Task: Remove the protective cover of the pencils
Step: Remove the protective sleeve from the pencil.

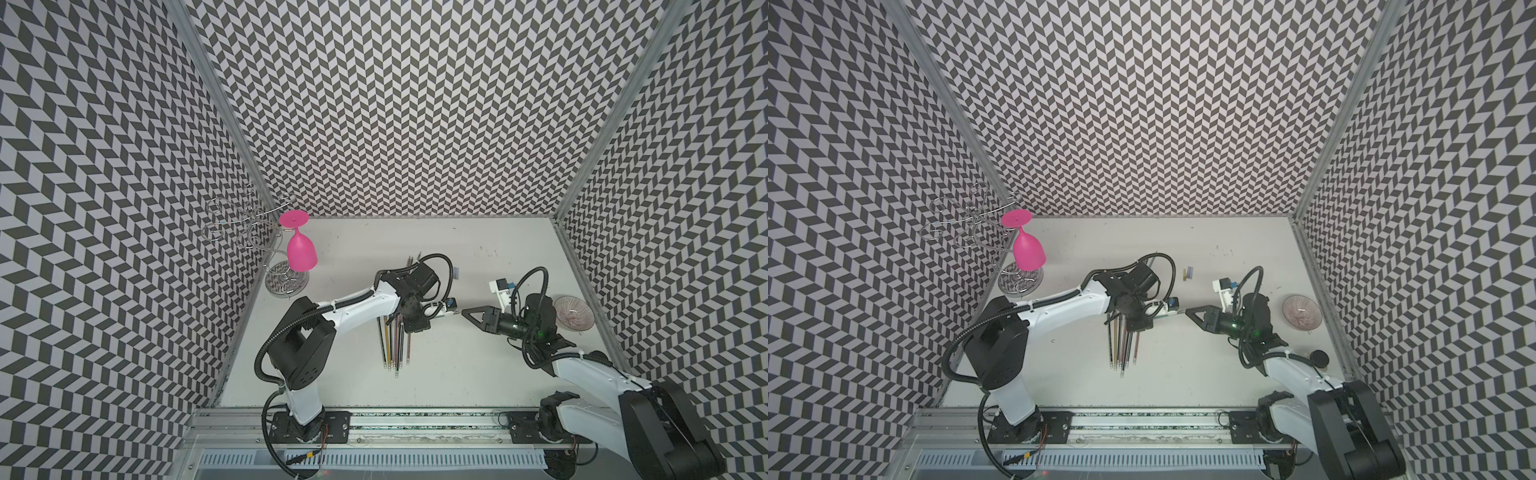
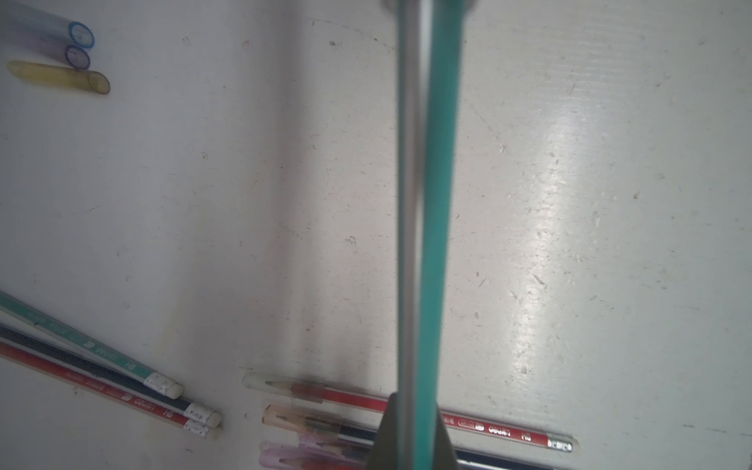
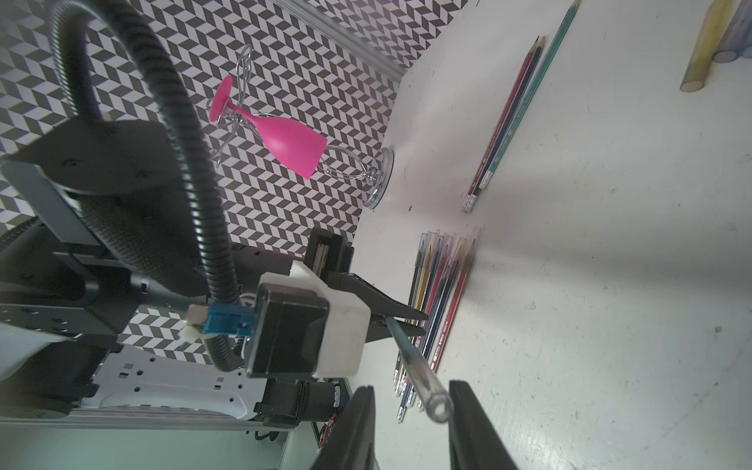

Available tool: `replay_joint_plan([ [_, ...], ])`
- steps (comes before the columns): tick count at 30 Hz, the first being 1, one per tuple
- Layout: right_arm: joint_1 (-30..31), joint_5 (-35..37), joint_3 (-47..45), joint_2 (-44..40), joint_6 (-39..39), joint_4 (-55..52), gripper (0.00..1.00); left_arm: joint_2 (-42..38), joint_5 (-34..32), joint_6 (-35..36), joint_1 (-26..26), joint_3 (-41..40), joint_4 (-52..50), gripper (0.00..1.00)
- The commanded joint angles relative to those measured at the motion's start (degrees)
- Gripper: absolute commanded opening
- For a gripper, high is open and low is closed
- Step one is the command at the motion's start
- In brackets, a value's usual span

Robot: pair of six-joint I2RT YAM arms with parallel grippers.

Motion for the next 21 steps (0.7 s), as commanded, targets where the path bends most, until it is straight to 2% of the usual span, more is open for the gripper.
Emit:
replay_joint_plan([
  [1,0.2,-2.8,-0.8,0.8,2.5,8.4,0.3,-1.5,2.3,0.5,-0.1,0.6,0.4,0.0],
  [21,0.4,-2.0,-1.5,3.9,5.3,14.2,0.22,-1.2,2.9,0.9,-1.3,0.5,0.4,0.0],
])
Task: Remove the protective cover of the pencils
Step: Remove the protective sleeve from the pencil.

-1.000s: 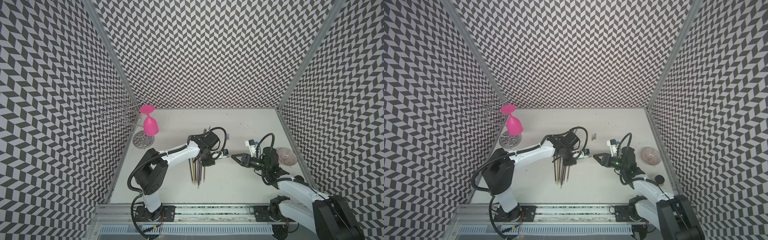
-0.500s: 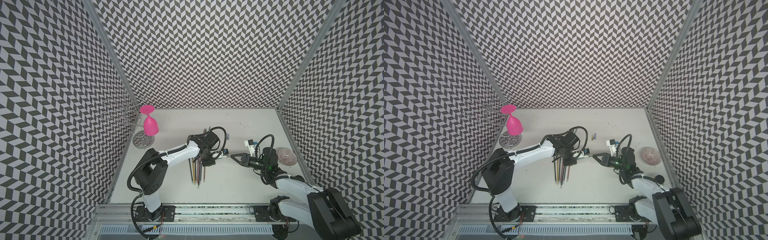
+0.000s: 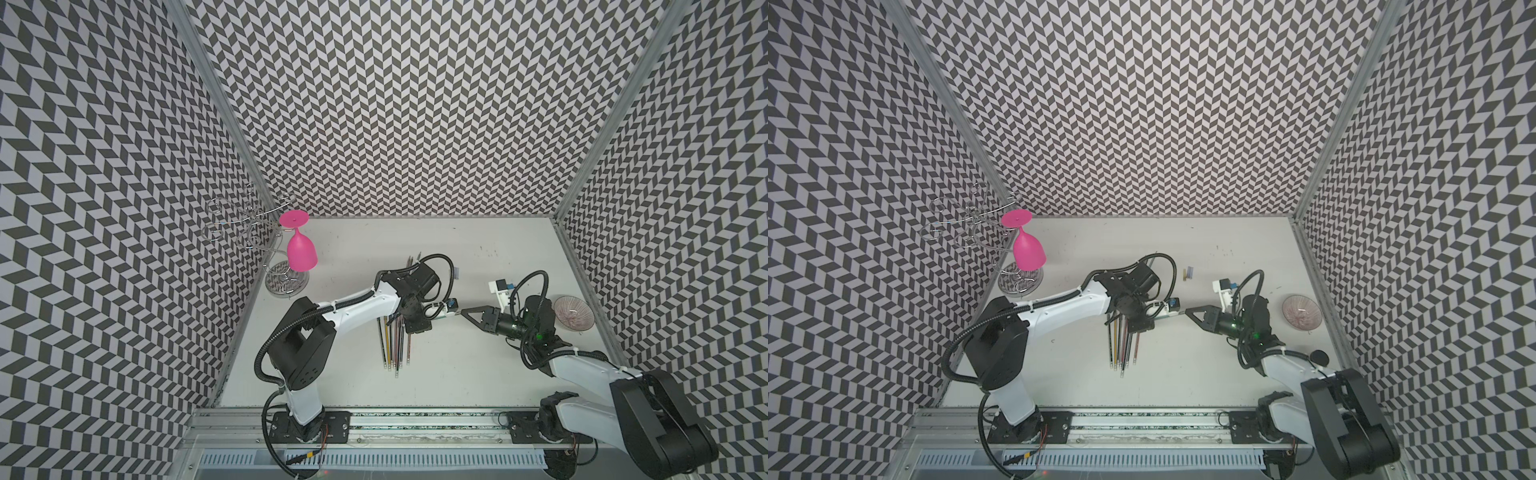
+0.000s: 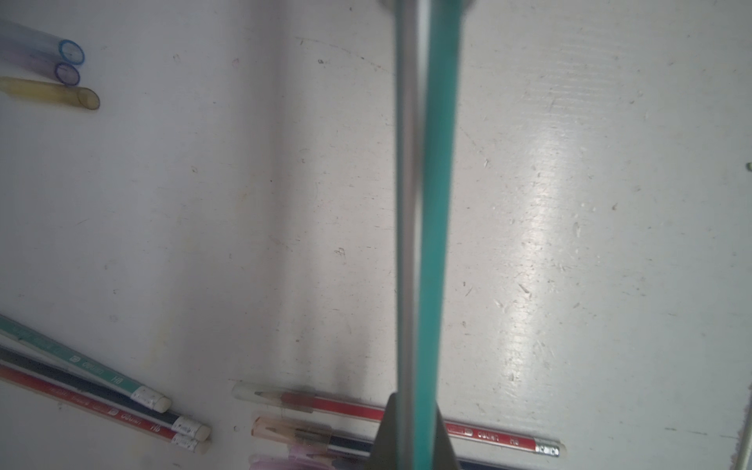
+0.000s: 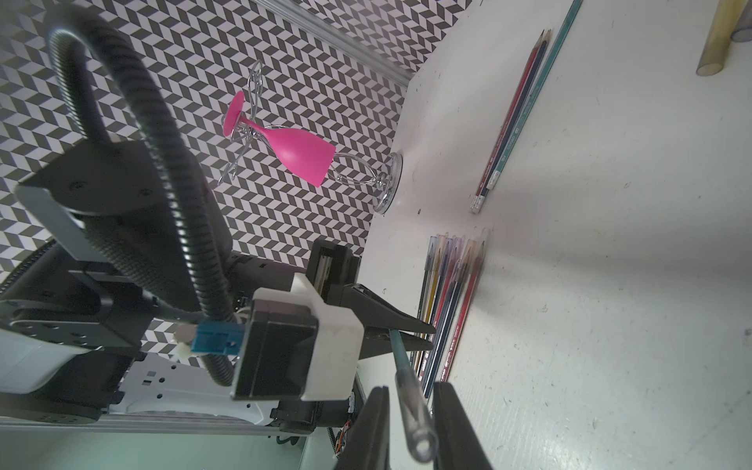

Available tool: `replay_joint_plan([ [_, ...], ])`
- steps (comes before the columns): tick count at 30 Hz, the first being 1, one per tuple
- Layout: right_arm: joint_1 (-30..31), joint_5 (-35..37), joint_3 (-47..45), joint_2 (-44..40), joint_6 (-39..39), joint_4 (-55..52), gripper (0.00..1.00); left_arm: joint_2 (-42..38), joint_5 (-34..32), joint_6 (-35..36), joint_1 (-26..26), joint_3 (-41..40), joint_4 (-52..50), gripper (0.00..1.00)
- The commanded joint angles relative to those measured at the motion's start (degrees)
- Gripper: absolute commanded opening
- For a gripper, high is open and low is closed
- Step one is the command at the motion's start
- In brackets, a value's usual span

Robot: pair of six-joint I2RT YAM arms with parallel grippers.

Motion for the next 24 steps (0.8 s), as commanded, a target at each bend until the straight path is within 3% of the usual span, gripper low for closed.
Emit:
replay_joint_plan([
  [1,0.4,-1.1,0.0,0.6,0.6,6.6,0.22,-1.1,1.4,1.2,-1.0,0.5,0.0,0.0],
  [20,1.6,-0.6,0.0,2.1,0.9,7.1,0.17,-0.6,1.0,-0.1,-0.9,1.1,0.2,0.0],
  [24,1.5,0.7,0.5,1.0,-0.4,4.1,0.06,-0.4,1.0,-0.1,-0.7,1.1,0.2,0.0],
])
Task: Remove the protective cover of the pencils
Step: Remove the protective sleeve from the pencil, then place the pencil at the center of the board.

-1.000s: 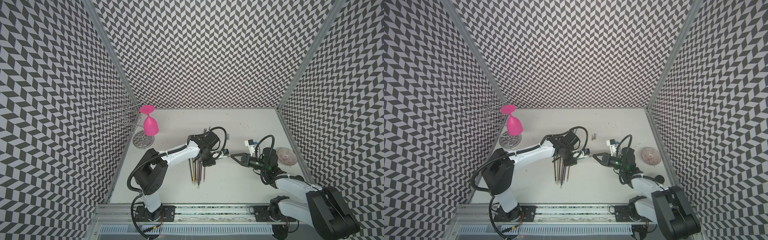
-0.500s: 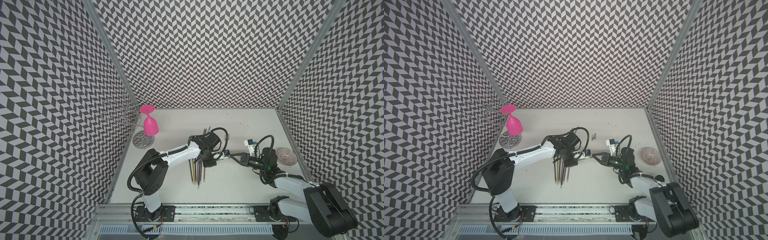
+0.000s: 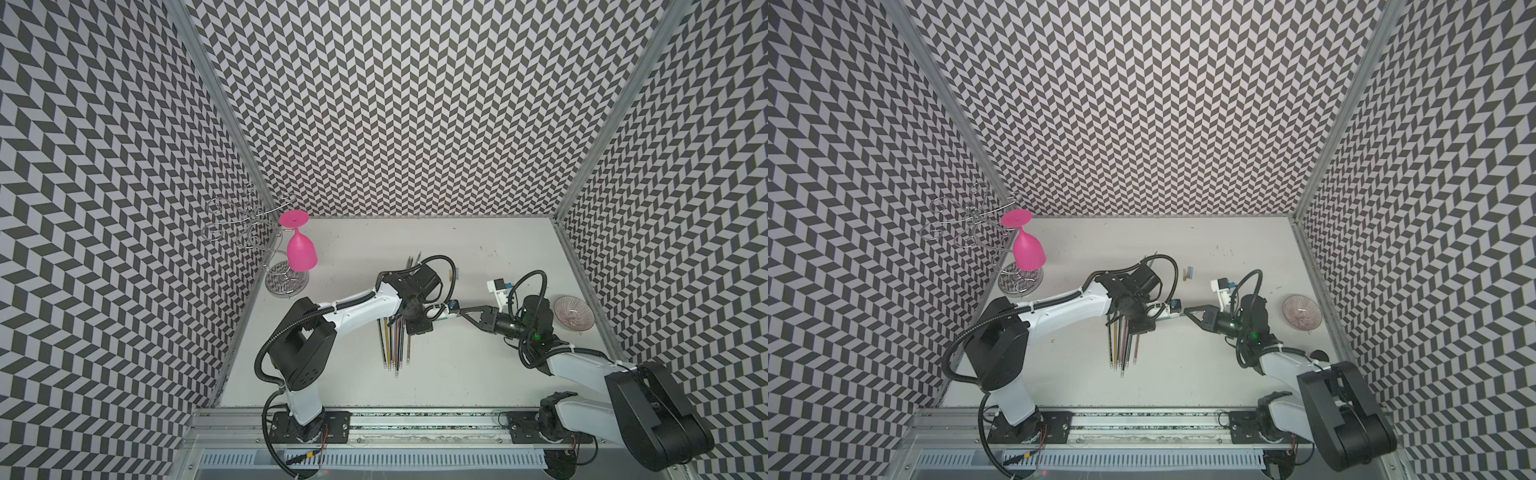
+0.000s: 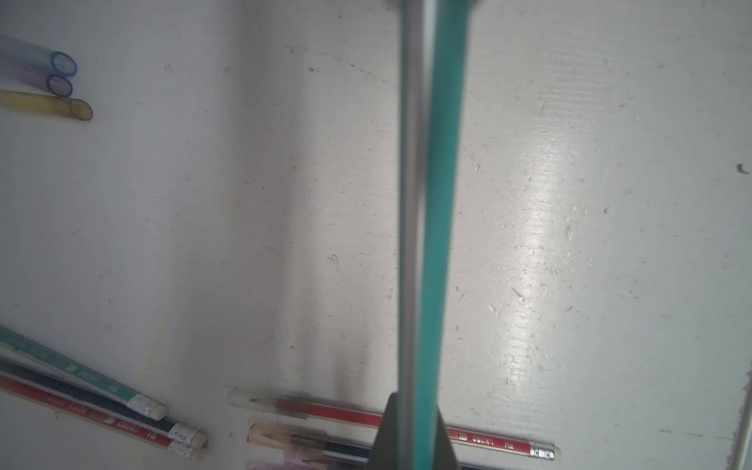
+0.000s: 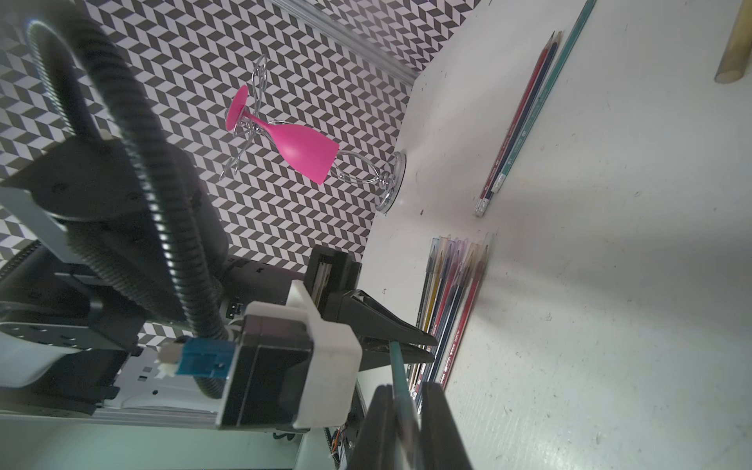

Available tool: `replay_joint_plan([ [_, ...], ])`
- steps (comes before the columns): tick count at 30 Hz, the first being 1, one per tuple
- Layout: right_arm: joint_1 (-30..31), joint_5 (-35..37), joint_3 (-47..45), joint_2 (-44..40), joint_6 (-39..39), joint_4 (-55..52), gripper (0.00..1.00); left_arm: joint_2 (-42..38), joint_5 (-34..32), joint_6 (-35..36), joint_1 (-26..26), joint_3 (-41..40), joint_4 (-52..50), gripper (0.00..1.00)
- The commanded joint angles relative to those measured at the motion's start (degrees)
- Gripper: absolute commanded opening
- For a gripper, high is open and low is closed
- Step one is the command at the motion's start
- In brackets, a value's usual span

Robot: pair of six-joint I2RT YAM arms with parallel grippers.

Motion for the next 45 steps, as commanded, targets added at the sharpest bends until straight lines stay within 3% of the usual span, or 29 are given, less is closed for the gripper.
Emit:
replay_joint_plan([
  [1,0.5,0.9,0.7,-1.4,-1.0,0.6,0.04,-0.5,1.0,0.1,-0.1,1.0,0.1,0.0],
  [7,-4.3,2.1,1.6,-3.9,-0.8,-4.1,0.0,-1.0,2.1,0.3,0.3,0.7,0.1,0.0],
  [24,-22.2,-6.2,5.1,-3.2,-3.2,-9.7,0.0,-0.3,3.4,0.0,1.9,0.9,0.5,0.0],
  [28,-23.1,-3.9,5.8,-3.2,-7.7,-15.4,0.0,-0.4,6.3,-4.6,6.3,2.2,4.2,0.0],
  [33,-23.3,0.5,7.0,-3.0,-15.1,-22.8,0.0,1.2,17.5,-16.5,15.1,5.0,10.2,0.0],
  [38,-23.4,0.9,6.5,-2.5,-16.3,-23.0,0.0,5.6,15.7,-30.6,22.2,9.2,12.4,0.0],
  [45,-23.3,0.1,5.9,-1.1,-16.2,-22.1,0.0,14.0,18.9,-36.1,27.3,14.2,10.7,0.0],
])
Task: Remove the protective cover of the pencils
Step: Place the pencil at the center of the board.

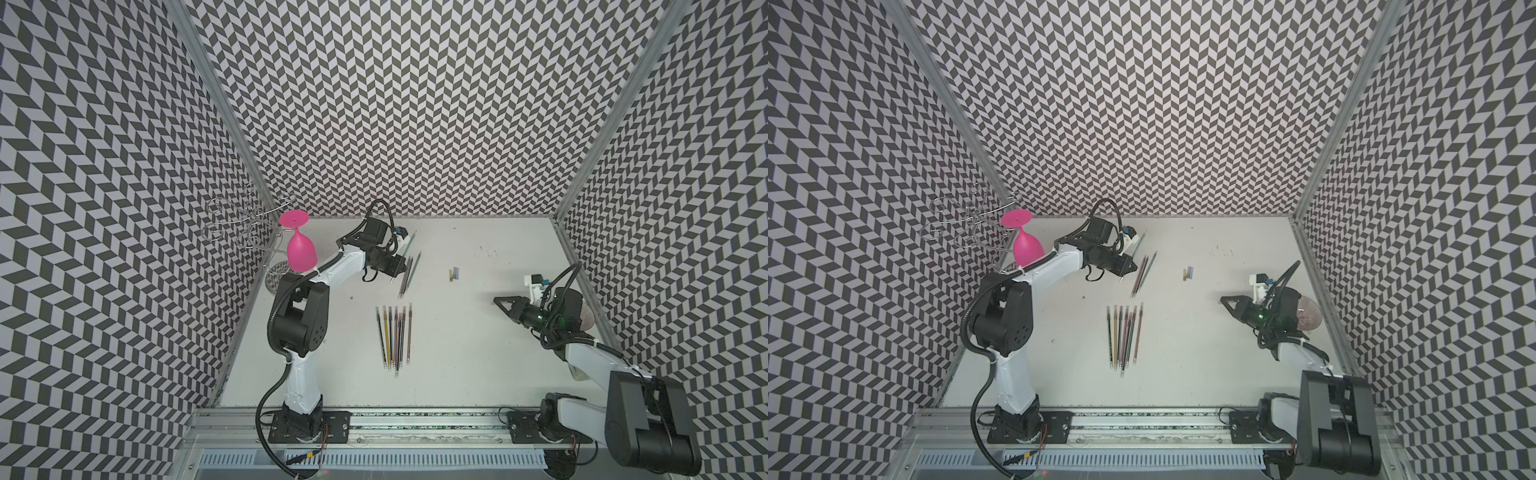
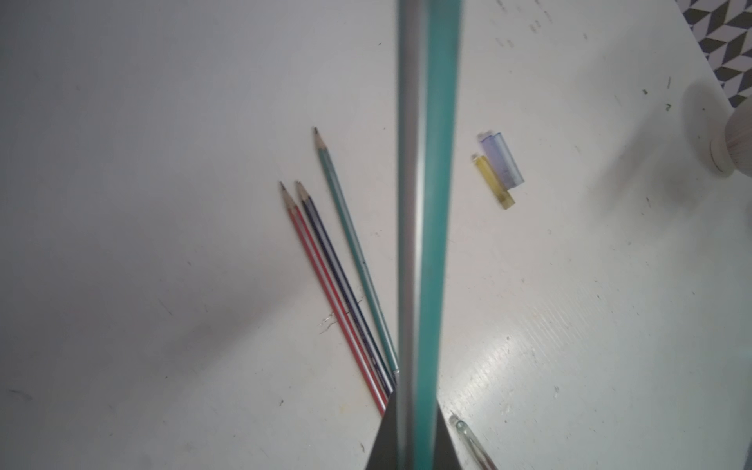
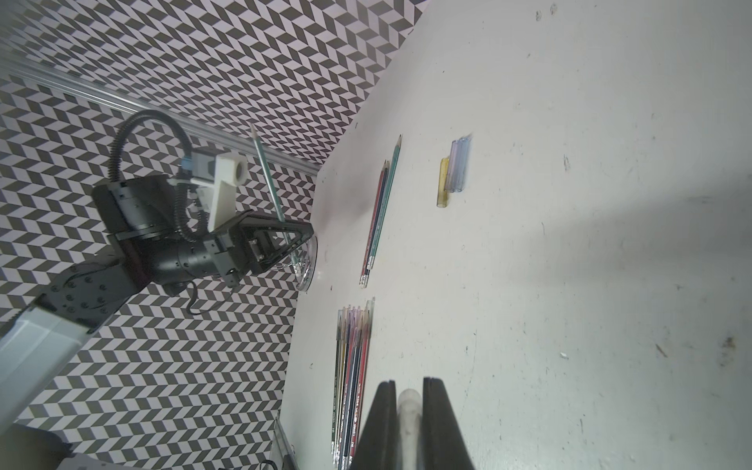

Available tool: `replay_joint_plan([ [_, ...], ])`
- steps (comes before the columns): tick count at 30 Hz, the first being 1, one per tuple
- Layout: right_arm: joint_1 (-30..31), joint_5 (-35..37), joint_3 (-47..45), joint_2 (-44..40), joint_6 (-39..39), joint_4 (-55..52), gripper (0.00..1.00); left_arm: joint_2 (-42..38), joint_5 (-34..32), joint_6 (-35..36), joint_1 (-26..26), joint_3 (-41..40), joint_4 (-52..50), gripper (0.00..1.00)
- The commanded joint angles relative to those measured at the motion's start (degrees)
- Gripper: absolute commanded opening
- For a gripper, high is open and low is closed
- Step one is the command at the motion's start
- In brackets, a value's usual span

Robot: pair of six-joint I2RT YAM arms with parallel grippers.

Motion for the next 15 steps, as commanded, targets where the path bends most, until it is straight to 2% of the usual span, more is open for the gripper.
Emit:
replay_joint_plan([
  [1,-0.4,0.1,0.0,0.4,-1.5,1.6,0.0,3.0,3.1,-4.7,0.5,1.5,-0.2,0.0],
  [7,-0.4,0.4,0.0,0.0,-2.1,1.3,0.0,8.1,2.0,-5.8,1.6,3.0,-1.6,0.01],
  [11,-0.3,0.3,0.0,-0.1,-2.2,1.2,0.0,8.6,1.6,-6.1,1.7,3.1,-1.2,0.01],
  [15,-0.3,0.3,0.0,-0.1,-2.2,1.2,0.0,8.7,1.0,-6.3,1.8,2.8,-1.0,0.07],
])
